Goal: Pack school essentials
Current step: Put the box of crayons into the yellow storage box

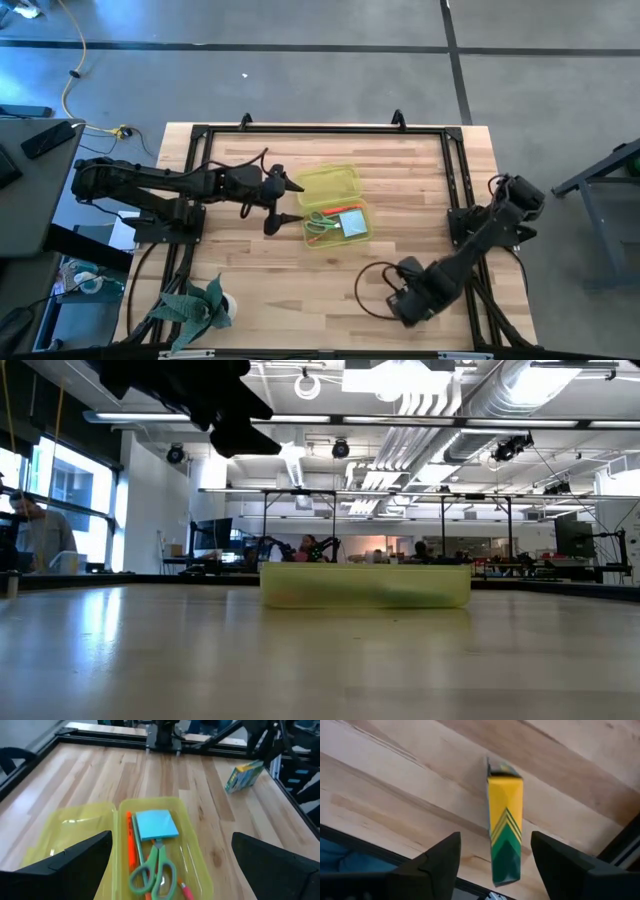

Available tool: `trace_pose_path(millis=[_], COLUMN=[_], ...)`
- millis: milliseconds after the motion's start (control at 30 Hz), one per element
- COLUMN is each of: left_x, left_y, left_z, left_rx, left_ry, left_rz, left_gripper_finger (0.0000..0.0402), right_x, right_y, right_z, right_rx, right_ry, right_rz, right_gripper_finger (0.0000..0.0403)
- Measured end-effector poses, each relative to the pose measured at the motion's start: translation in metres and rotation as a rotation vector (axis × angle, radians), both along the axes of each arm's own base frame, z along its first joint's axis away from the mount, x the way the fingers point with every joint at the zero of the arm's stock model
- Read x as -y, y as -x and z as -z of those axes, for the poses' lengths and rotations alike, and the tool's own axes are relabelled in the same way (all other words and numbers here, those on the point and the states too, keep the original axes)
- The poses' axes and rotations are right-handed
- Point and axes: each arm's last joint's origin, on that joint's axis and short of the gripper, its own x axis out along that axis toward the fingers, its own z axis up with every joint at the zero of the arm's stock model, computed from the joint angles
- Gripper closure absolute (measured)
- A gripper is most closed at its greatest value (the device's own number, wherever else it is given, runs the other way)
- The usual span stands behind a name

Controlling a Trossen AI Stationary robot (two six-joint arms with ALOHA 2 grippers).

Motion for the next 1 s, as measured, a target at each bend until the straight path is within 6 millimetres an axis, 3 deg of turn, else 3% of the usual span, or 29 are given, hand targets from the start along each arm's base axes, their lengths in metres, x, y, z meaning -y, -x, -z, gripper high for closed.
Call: trace_pose_path(millis=[333,567,1000], left_x=[0.014,0.016,0.017], left_y=[-0.003,-0.003,-0.001], left_z=[-0.001,-0.001,0.002], left_rx=[0.015,0.016,-0.018], left_ry=[-0.002,-0.003,0.034], left_rz=[0.055,0.066,0.051], left_gripper_finger=[0.0002,0.0002,0.0002], right_x=[-0.020,-0.023,-0.023], right_y=[0.001,-0.001,-0.002], right_z=[0.031,0.039,0.039], right_rx=[-0.070,-0.079,-0.078], right_ry=[0.065,0.070,0.077], right_rz=[-0.011,-0.013,-0.002], right_gripper_finger=[0.0169,0.0177,0.0286])
